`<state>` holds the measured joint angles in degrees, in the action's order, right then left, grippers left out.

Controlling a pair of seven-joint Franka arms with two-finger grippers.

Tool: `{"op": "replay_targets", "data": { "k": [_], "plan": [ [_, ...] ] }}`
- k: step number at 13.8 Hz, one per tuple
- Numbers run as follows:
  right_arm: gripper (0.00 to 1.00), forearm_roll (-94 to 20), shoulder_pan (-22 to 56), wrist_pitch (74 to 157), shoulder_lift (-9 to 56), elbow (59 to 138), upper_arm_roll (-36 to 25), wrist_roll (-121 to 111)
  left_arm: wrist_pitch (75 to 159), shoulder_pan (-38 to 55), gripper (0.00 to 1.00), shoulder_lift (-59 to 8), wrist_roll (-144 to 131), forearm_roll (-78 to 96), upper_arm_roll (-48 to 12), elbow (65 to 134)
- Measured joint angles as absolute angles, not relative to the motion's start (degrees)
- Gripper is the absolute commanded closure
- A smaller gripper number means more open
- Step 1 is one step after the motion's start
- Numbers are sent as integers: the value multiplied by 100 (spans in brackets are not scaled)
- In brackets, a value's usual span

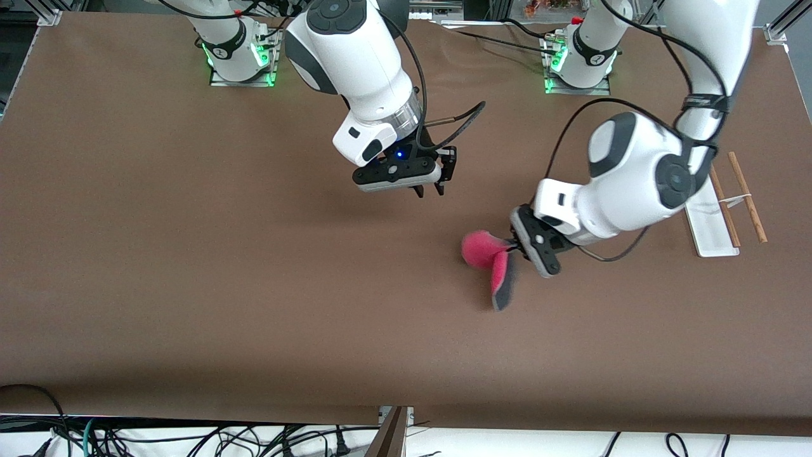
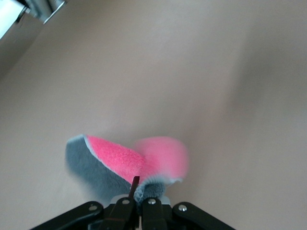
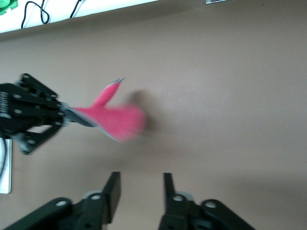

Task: Pass towel and hang on rack
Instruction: 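Carry the towel with the left gripper while the right gripper withdraws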

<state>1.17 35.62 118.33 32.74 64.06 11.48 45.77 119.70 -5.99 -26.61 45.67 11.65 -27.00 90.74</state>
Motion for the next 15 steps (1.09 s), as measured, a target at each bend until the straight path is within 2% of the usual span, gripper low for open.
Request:
{"op": "replay_targets", "data": {
  "k": [4,8,11,15],
  "plan": [
    [0,224,3556,11820,3274,6405,1146,4554,11148,-1321,100,-2618,4507,1165,-2677,8957],
    [0,529,3498,11731,3273,6405,1066,4182,9878,-2690,100,-2427,4072,1163,-2654,8798],
    [0,743,3245,11309,3275,6405,982,3448,9029,-3592,100,-2145,3595,1156,-2637,8792],
    [0,744,2700,11208,3277,6405,958,2932,8758,-4506,100,-2131,3478,1063,-2619,8961]
  ]
}}
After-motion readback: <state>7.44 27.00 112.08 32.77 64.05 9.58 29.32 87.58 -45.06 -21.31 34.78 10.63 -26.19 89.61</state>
